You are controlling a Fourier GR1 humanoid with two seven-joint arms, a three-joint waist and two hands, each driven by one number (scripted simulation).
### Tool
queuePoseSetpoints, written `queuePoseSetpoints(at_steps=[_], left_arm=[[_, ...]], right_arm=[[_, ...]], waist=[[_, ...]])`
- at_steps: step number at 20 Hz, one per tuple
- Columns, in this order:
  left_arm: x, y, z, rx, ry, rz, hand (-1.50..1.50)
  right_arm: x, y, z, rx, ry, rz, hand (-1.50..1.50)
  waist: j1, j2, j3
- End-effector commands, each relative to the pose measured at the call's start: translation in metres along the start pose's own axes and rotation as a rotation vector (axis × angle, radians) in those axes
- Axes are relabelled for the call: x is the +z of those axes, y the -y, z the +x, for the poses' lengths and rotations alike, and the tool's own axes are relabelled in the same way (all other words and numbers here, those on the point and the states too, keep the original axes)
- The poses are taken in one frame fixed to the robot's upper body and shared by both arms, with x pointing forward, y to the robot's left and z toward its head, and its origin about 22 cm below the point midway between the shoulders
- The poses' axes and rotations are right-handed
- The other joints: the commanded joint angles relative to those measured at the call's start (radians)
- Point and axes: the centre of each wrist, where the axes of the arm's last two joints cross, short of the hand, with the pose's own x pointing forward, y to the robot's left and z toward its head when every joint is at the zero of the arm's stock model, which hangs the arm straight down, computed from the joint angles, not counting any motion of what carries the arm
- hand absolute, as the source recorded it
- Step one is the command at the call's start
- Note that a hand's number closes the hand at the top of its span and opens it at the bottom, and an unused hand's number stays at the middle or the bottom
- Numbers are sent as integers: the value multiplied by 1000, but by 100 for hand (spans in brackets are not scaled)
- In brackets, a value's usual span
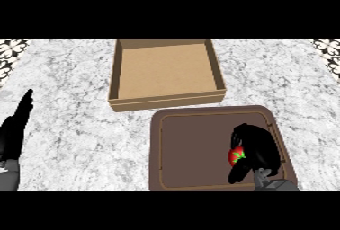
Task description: Pick the tomato from the tray and place it in the cardboard box
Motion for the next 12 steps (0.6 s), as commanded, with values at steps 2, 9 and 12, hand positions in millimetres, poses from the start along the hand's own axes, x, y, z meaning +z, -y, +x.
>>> queuePoseSetpoints(at_steps=[2,9,12], left_arm=[[2,6,-5,9,-14,-9,0],[-5,11,4,8,12,-6,0],[-3,16,9,3,7,-18,0]], right_arm=[[13,6,35,-34,-271,-216,150],[50,49,83,35,-304,-515,150],[61,66,111,75,-157,-655,150]], waist=[[11,7,9],[13,7,9],[22,7,10]])
